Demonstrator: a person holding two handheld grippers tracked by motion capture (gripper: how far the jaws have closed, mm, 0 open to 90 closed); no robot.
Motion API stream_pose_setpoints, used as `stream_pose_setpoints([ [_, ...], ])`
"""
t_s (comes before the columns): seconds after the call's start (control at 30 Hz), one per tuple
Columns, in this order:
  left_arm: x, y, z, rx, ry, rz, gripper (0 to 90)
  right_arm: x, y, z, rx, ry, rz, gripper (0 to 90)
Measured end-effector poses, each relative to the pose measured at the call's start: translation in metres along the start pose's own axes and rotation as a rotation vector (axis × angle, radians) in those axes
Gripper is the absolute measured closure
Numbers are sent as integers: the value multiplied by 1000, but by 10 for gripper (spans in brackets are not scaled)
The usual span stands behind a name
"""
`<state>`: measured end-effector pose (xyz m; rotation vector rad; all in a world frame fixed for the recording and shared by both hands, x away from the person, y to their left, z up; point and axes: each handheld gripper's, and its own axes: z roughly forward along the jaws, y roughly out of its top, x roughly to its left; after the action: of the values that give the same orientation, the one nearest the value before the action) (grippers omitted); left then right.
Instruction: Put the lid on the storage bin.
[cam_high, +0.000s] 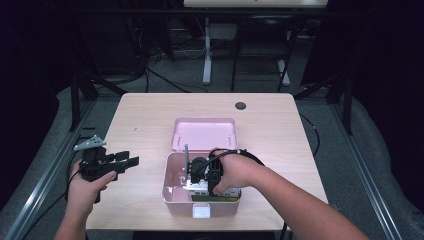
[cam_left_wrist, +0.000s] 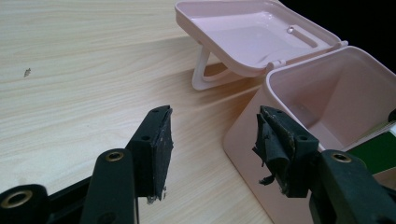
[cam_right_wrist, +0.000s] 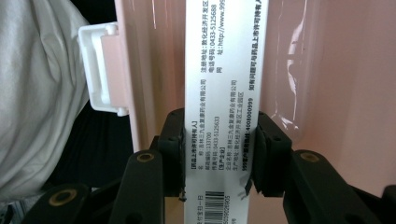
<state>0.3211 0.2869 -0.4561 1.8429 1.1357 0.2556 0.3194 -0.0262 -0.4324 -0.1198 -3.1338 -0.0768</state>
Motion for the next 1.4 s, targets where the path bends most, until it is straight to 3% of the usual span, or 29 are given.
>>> stream_pose_setpoints([
  [0.47,0,0,0,2,0,1,455,-2,3,17,28,2,-23,612],
  [0.57,0,0,0,0,0,-1,455,-2,2,24,22,23,-5,612],
  [0.97,0,0,1,8,-4,1,455,0,2,41,47,56,-34,613],
  [1.2,1,0,1,1,-1,0,454,-2,2,43,54,54,-36,610],
  [1.4,0,0,1,6,-3,0,455,-4,2,39,29,60,-22,594],
])
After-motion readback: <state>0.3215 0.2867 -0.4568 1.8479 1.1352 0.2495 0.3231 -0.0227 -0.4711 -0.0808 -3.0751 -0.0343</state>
